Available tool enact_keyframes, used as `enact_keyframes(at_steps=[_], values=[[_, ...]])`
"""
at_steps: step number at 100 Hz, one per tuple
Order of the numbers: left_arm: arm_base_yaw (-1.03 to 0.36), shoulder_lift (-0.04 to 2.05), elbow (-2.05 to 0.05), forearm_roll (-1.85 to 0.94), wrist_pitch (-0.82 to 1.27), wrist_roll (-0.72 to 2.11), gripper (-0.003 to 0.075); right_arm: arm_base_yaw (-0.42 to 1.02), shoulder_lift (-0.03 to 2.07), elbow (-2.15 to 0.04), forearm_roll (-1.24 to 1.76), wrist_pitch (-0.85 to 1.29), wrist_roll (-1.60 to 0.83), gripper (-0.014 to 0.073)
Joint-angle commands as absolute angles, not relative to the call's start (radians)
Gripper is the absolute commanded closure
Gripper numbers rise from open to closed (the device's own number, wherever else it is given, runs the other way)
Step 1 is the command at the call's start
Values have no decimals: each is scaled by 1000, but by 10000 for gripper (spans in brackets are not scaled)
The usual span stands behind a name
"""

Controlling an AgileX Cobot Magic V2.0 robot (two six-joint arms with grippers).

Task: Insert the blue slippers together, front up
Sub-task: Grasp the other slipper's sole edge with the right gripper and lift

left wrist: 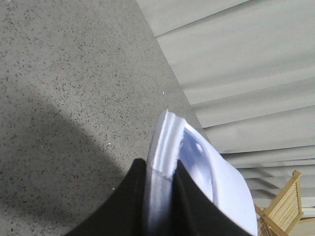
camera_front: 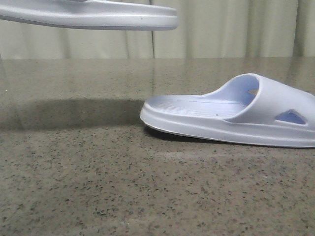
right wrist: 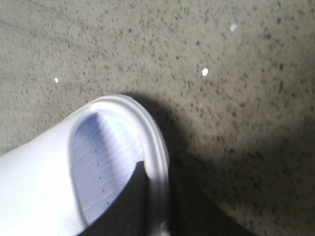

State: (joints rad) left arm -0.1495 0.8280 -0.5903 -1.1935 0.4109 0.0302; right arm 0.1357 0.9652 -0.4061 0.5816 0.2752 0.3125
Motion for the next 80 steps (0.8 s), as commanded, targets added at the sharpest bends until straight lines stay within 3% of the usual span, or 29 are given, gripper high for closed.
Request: enact_keyframes(at_steps=[1, 37, 80], values=[[-155, 817, -616, -1238, 397, 31, 701, 134, 965, -422, 581, 155, 298, 701], [-155, 817, -616, -1251, 403, 31, 701, 134, 844, -424, 583, -197, 298, 701], [-155, 817, -616, -1251, 423, 49, 701, 134, 595, -583, 583, 22, 298, 701]])
